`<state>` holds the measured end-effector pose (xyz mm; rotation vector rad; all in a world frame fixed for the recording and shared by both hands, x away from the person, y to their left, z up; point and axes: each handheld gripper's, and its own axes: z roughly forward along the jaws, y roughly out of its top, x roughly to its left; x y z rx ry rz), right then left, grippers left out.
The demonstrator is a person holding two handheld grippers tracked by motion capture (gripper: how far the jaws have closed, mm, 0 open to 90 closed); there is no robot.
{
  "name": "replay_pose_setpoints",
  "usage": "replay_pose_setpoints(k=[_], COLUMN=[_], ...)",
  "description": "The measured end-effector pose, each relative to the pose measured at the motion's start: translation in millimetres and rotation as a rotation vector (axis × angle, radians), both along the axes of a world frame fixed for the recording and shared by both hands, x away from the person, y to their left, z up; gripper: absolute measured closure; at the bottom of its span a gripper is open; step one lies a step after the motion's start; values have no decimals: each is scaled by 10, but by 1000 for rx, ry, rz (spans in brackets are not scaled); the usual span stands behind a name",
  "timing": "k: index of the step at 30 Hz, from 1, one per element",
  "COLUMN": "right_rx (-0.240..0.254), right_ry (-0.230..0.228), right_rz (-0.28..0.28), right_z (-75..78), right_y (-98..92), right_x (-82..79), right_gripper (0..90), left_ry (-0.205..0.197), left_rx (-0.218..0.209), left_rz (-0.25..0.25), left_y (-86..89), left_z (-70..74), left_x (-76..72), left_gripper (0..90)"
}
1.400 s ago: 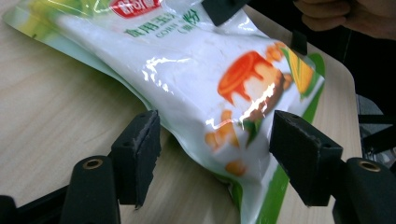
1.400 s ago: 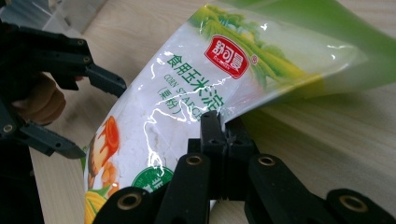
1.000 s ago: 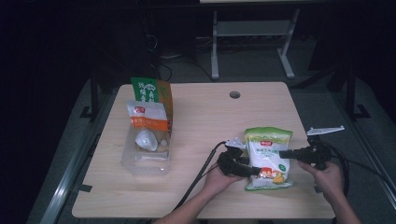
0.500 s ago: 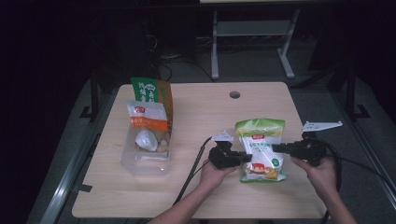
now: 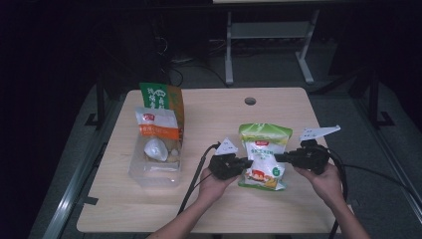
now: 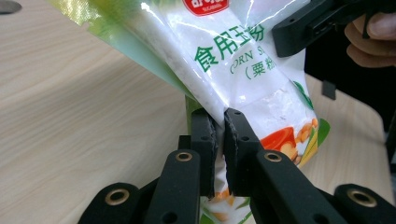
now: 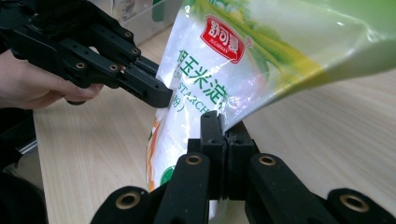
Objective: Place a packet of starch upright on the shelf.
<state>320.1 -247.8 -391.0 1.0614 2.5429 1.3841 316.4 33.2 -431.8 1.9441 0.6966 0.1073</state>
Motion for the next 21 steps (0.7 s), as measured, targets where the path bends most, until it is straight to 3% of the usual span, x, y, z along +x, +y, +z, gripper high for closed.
replay_pose_setpoints(k=[4, 8, 13, 17, 21], right_rx=[-18, -13, 23, 73, 94], right_ry=[6, 61, 91, 109, 143], right_rz=[12, 22, 42, 63, 83], right_z=[-51, -169, -244, -283, -305], right_y=[12, -33, -92, -85, -48], right_x=[7, 47, 121, 212, 234], right_gripper=[878, 856, 733, 634, 715], left_ry=[-37, -80, -120, -116, -101], left_rx=[31, 67, 83, 80, 77], left_rz=[-15, -31, -44, -49, -47], left_y=[-7, -50, -88, -91, -77], left_z=[-1, -4, 6, 5, -1], left_x=[-31, -77, -113, -114, -96], left_gripper=[839, 844, 849, 849, 847])
